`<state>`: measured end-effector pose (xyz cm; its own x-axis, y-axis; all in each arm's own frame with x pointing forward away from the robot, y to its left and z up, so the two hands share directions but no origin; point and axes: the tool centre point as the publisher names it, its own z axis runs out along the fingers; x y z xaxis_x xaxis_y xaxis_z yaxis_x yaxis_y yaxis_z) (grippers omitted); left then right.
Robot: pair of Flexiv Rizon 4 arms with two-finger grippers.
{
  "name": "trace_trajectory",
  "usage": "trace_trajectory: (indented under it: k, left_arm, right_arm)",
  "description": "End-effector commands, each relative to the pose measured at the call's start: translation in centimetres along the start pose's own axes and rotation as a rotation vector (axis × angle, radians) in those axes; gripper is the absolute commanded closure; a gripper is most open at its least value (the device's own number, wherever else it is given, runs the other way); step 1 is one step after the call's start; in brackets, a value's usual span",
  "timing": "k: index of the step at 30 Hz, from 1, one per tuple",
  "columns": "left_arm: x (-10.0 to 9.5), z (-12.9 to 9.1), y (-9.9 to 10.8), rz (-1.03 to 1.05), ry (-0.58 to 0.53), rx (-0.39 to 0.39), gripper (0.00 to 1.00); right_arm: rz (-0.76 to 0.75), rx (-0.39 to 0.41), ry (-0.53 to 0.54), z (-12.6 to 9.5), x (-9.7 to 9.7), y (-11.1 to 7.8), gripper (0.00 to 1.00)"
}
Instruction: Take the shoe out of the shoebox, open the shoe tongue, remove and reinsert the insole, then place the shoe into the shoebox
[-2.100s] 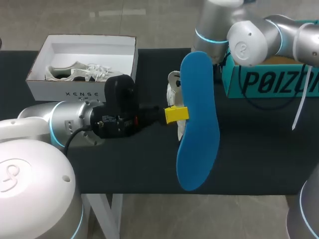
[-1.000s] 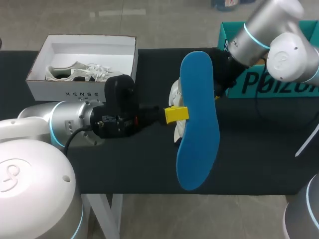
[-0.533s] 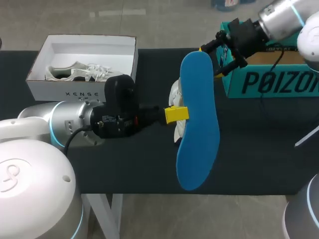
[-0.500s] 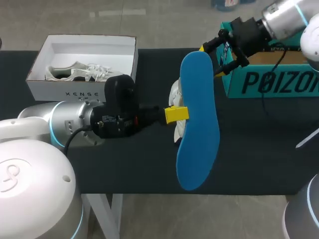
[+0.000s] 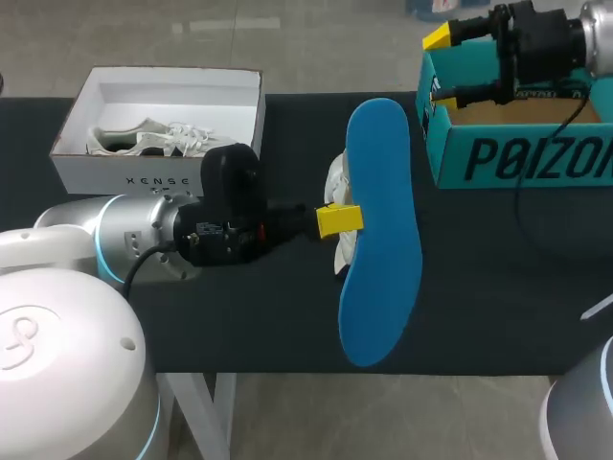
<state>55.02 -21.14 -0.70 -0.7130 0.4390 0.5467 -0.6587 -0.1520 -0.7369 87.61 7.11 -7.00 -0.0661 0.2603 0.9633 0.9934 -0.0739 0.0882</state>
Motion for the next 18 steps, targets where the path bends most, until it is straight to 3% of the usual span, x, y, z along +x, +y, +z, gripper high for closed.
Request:
trace_trajectory:
  k: [1, 11, 13, 18]
  left_arm:
    - [-0.1, 0.1, 0.0, 0.001, 0.001, 0.002, 1.0]
    - [-0.1, 0.1, 0.0, 0.001, 0.001, 0.002, 1.0]
    - [-1.1, -0.2, 0.1, 0.177, 0.055, -0.088, 1.0]
    - [-3.8, -1.9, -0.9, 0.656, 0.312, -0.441, 1.0]
  right_arm:
    - [0.005, -0.06, 0.032, -0.2, -0.3, -0.7, 0.0]
    - [0.01, -0.064, 0.039, -0.4, 0.5, -0.7, 0.0]
    - [0.012, -0.065, 0.038, -0.3, 0.5, -0.7, 0.0]
    - [0.014, -0.07, 0.038, -0.3, 0.4, -0.6, 0.0]
